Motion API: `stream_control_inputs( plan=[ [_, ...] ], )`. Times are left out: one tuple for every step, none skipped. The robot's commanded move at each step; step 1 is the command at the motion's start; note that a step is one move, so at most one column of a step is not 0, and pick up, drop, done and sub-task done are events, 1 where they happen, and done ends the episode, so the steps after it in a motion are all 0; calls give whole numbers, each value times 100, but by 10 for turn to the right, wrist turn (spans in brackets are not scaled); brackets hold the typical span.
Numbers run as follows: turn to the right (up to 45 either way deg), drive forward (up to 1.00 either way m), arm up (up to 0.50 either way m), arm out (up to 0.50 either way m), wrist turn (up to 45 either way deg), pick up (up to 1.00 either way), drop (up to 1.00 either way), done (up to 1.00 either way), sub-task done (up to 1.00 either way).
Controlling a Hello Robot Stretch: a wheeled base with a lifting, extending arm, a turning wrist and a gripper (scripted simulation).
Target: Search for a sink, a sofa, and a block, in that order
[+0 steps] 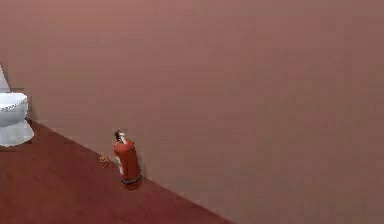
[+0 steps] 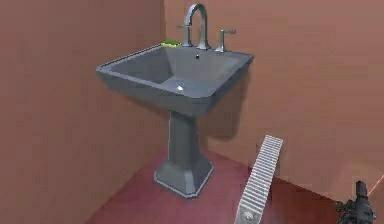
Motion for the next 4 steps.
stream_control_inputs(
  plan=[
    [-450, 0, 0, 0, 0, 0, 0, 0, 0],
    [-180, 0, 0, 0, 0, 0, 0, 0, 0],
    [0, 100, 0, 0, 0, 0, 0, 0, 0],
    [-420, 0, 0, 0, 0, 0, 0, 0, 0]
  ],
)
